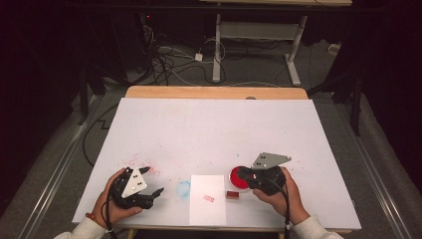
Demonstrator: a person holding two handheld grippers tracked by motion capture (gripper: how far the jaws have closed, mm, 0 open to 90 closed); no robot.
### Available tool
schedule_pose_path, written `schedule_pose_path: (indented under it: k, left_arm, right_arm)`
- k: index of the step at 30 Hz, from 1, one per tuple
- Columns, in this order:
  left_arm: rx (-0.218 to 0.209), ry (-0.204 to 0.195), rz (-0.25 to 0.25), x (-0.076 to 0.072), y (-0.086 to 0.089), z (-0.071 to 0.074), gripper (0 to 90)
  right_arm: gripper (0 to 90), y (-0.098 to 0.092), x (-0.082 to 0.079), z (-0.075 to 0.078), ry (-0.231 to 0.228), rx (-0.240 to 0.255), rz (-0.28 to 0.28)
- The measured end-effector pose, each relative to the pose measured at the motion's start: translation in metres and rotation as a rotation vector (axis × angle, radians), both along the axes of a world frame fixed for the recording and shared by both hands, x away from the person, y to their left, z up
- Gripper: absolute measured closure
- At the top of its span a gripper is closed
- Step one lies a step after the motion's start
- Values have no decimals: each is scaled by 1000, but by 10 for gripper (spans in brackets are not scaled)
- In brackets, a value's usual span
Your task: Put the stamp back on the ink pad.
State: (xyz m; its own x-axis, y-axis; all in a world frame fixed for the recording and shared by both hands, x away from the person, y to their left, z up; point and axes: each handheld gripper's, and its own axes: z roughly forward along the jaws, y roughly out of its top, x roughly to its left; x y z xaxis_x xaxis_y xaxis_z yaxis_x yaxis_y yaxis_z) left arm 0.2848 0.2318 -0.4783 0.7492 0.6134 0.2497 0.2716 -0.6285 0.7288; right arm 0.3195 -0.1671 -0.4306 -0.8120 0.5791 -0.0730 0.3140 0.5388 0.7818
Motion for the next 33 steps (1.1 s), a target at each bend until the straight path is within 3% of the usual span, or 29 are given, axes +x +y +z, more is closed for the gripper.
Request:
schedule_pose_path:
  k: [2,4,6,11,15,22,25,29,33]
  left_arm:
    - [0,-1,-1,0,0,0,194]
    - [-1,-1,-2,0,0,0,193]
    - [0,-1,-2,0,0,0,193]
    - [2,0,-4,0,-1,0,194]
    - [3,2,-5,0,-1,0,193]
    - [8,4,-3,0,-1,0,194]
    - [8,3,-2,0,-1,0,193]
    - [8,3,-2,0,-1,0,194]
    - [11,5,-4,0,-2,-1,193]
  right_arm:
    - [740,0,-2,1,13,5,43]
    - [742,2,-6,0,4,-24,57]
    - [718,3,-9,-1,26,-22,97]
    - [663,13,-17,-13,62,-90,189]
    - [657,21,-17,-23,80,-161,221]
    - [751,27,-17,-34,85,-241,217]
    - [762,27,-18,-31,70,-242,231]
    - [762,18,-14,-19,41,-189,163]
    - [761,8,-6,-17,19,-161,58]
